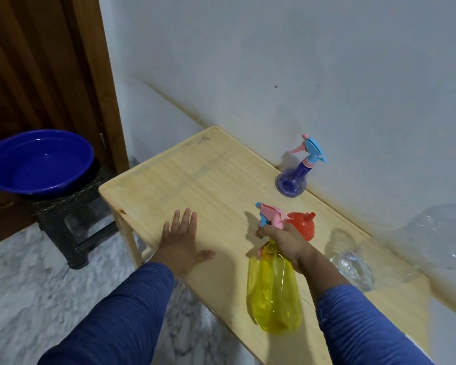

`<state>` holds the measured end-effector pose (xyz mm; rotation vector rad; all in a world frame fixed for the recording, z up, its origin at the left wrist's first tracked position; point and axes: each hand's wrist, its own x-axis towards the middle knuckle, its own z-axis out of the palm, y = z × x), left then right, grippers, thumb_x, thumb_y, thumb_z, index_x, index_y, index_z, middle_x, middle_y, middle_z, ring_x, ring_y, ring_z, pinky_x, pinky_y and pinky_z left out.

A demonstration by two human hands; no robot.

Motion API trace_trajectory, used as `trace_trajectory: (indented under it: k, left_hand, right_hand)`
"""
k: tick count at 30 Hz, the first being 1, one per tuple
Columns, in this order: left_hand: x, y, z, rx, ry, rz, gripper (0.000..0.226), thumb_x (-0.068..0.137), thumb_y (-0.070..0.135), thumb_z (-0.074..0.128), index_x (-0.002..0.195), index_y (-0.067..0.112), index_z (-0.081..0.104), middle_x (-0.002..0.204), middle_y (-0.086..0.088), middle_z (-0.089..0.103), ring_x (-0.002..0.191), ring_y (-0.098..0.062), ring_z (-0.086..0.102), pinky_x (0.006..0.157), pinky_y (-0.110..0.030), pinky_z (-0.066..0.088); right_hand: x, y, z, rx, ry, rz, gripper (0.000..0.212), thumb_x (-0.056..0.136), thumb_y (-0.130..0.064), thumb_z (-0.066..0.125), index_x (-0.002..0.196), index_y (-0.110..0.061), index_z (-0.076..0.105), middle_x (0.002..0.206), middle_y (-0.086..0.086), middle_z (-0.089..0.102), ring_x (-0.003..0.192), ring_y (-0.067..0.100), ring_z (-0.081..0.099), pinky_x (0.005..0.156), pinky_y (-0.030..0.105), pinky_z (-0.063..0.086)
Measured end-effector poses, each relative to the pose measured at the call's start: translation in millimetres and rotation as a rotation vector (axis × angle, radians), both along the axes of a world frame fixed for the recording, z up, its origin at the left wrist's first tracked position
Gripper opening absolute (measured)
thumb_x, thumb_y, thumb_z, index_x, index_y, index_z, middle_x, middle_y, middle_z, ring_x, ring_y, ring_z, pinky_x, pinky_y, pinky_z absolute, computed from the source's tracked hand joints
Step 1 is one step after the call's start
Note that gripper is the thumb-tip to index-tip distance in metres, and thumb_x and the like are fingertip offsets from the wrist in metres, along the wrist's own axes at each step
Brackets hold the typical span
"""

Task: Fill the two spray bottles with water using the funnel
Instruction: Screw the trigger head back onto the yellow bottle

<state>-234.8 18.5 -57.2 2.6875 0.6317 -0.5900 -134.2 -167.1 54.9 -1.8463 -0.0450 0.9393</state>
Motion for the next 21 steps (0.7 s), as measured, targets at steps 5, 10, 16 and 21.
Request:
trace_trajectory:
  k: [5,10,16,21]
  left_hand:
    - [1,2,-1,-0.011,0.001,-0.007,0.115,0.074,0.079,0.037,0.144,0.011,-0.023,0.152,-0.007,-0.03,0.14,-0.028,-0.026,0.115,-0.046,-0.007]
    - [5,0,7,-0.055,-0.005,0.038,0.111,0.074,0.081,0.03,0.147,0.011,-0.017,0.154,-0.007,-0.026,0.141,-0.028,-0.023,0.115,-0.048,-0.006]
    - [3,-19,25,-0.622,-0.391,0.085,0.14,0.028,0.103,0.029,0.147,0.028,0.022,0.157,0.002,0.016,0.145,-0.011,0.007,0.117,-0.034,0.016]
    - [9,-34,59,-0.837,-0.518,0.036,0.124,0.029,0.086,0.063,0.14,0.04,0.033,0.135,0.021,0.045,0.126,0.005,0.039,0.097,-0.008,0.032]
  right_hand:
    - [-6,2,3,0.072,-0.004,0.004,0.033,0.087,-0.004,0.057,0.119,-0.001,0.051,0.092,0.018,0.061,0.048,0.02,0.067,0.044,0.022,0.051]
    - [-5,5,10,0.165,-0.111,-0.019,0.022,0.088,-0.009,0.059,0.108,-0.001,0.06,0.084,0.013,0.069,0.059,0.013,0.07,0.051,0.019,0.052]
    - [-1,16,19,0.313,-0.253,-0.054,0.016,0.089,-0.01,0.059,0.103,-0.015,0.059,0.075,0.006,0.069,0.07,0.018,0.068,0.064,0.026,0.057]
    - [3,26,36,0.416,-0.321,-0.093,0.007,0.088,-0.008,0.059,0.09,-0.014,0.06,0.079,0.005,0.063,0.072,0.018,0.066,0.063,0.025,0.055]
